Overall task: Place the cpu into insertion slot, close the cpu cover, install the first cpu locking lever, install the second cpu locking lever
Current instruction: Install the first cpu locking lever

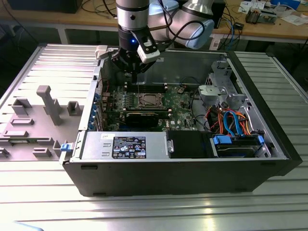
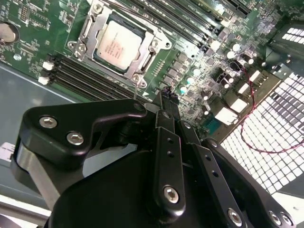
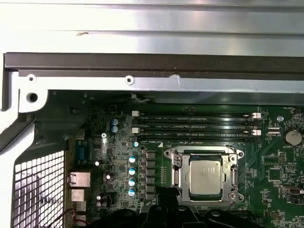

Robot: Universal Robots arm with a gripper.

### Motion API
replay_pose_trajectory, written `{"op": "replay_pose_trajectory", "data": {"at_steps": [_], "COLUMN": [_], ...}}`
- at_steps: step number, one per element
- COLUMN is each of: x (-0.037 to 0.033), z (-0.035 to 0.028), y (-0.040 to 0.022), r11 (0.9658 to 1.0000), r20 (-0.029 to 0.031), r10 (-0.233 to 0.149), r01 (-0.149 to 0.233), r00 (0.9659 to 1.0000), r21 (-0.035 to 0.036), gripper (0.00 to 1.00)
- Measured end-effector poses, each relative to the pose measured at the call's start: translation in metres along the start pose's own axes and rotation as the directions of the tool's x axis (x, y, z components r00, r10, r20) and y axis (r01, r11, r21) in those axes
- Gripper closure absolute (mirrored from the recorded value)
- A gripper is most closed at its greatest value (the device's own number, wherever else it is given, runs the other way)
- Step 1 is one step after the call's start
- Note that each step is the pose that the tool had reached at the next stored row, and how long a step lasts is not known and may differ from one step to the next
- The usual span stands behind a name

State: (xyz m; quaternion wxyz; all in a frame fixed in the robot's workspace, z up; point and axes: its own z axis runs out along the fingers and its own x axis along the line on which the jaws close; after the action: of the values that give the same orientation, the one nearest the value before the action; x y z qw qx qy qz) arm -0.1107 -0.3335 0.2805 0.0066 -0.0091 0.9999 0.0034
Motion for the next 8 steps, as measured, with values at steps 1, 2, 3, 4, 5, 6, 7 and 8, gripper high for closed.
{"op": "replay_pose_trajectory", "data": {"at_steps": [1, 2, 3, 4, 5, 6, 7, 8], "x": [0.0004, 0.0005, 0.0005, 0.0005, 0.0005, 0.0005, 0.0005, 0.0005], "z": [0.0008, 0.0026, 0.0041, 0.005, 0.0059, 0.0071, 0.0078, 0.0084], "y": [0.0006, 0.0019, 0.0028, 0.0034, 0.0045, 0.0061, 0.0072, 0.0081], "r11": [1.0, 1.0, 1.0, 1.0, 1.0, 1.0, 1.0, 1.0], "r20": [0.0001, 0.0002, 0.0002, 0.0003, 0.0002, 0.0003, 0.0003, 0.0003], "r10": [-0.001, -0.001, -0.001, -0.001, -0.001, -0.001, -0.001, -0.001], "r01": [0.001, 0.001, 0.001, 0.001, 0.001, 0.001, 0.001, 0.001], "r00": [1.0, 1.0, 1.0, 1.0, 1.0, 1.0, 1.0, 1.0], "r21": [-0.0001, 0.0, -0.0001, -0.0001, 0.0, -0.0001, -0.0001, -0.0002], "gripper": [0.89, 0.89, 0.89, 0.89, 0.89, 0.89, 0.89, 0.89]}}
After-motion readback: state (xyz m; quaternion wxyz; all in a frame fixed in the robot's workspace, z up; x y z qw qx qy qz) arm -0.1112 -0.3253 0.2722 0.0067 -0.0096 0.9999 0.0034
